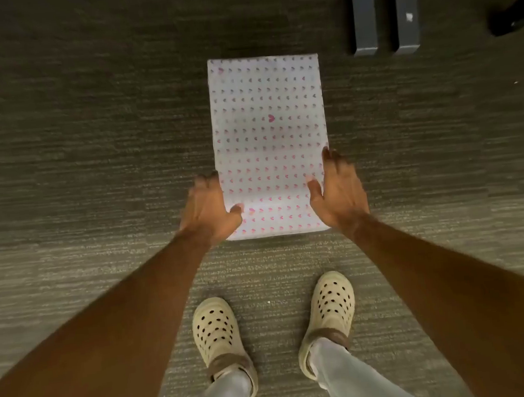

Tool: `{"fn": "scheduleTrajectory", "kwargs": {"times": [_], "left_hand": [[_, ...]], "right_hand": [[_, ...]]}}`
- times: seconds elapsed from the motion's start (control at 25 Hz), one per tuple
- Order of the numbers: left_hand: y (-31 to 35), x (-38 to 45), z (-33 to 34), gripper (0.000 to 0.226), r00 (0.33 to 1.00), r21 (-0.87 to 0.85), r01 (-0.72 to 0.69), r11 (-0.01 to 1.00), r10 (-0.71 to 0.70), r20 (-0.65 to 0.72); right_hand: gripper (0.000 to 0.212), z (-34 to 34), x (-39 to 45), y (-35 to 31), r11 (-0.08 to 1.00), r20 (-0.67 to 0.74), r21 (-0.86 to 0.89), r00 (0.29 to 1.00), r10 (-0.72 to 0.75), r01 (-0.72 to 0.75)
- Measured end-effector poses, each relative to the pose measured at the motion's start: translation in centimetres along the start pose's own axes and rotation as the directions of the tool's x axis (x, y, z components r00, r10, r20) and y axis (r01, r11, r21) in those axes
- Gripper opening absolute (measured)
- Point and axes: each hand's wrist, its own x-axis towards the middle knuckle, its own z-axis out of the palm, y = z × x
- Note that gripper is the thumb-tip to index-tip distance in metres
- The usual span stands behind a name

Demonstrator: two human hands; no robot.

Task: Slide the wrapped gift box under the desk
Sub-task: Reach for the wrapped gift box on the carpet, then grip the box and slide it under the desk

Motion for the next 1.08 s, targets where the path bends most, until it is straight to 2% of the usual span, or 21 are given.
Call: {"fn": "scheduleTrajectory", "kwargs": {"times": [0.08,0.16,0.28,0.36,0.52,0.64,0.72,0.92,1.0,1.08], "left_hand": [[-0.1,2.4,1.3,0.059,0.997,-0.127,0.078,0.989,-0.08,-0.012],[-0.4,4.8,2.1,0.049,0.986,-0.137,0.156,0.978,-0.162,-0.031],[-0.9,7.3,2.8,0.036,0.979,-0.131,0.196,0.972,-0.201,-0.029],[-0.9,8.2,3.0,0.032,0.962,-0.217,0.263,0.94,-0.272,-0.014],[-0.8,9.1,3.1,0.023,0.914,-0.43,0.37,0.824,-0.405,0.01],[-0.7,9.2,3.1,0.02,0.888,-0.559,0.392,0.73,-0.459,0.023],[-0.5,9.0,3.1,0.019,0.883,-0.597,0.391,0.7,-0.468,0.03],[0.3,8.1,1.6,0.007,0.894,-0.601,0.365,0.711,-0.447,0.014],[0.8,7.5,0.6,0.008,0.902,-0.574,0.346,0.742,-0.432,-0.016],[1.5,7.3,-0.7,0.016,0.915,-0.563,0.322,0.761,-0.403,-0.022]], "right_hand": [[0.062,1.2,2.0,1.1,0.989,-0.021,0.131,0.997,0.071,-0.067],[0.056,2.2,4.0,2.1,0.971,0.0,0.193,0.989,0.145,-0.143],[0.044,3.3,6.5,3.0,0.936,0.048,0.261,0.971,0.234,-0.238],[0.034,3.8,7.7,3.5,0.858,0.092,0.403,0.947,0.308,-0.318],[0.023,4.3,9.2,4.5,0.629,0.205,0.622,0.873,0.443,-0.466],[0.014,4.0,9.8,5.4,0.502,0.284,0.7,0.843,0.456,-0.507],[0.008,3.6,9.8,5.8,0.464,0.325,0.711,0.833,0.448,-0.528],[0.02,1.6,9.1,6.2,0.399,0.366,0.741,0.823,0.435,-0.54],[0.018,0.5,8.8,6.1,0.399,0.363,0.742,0.823,0.436,-0.538],[0.007,-0.9,8.9,5.8,0.412,0.35,0.745,0.833,0.429,-0.525]]}}
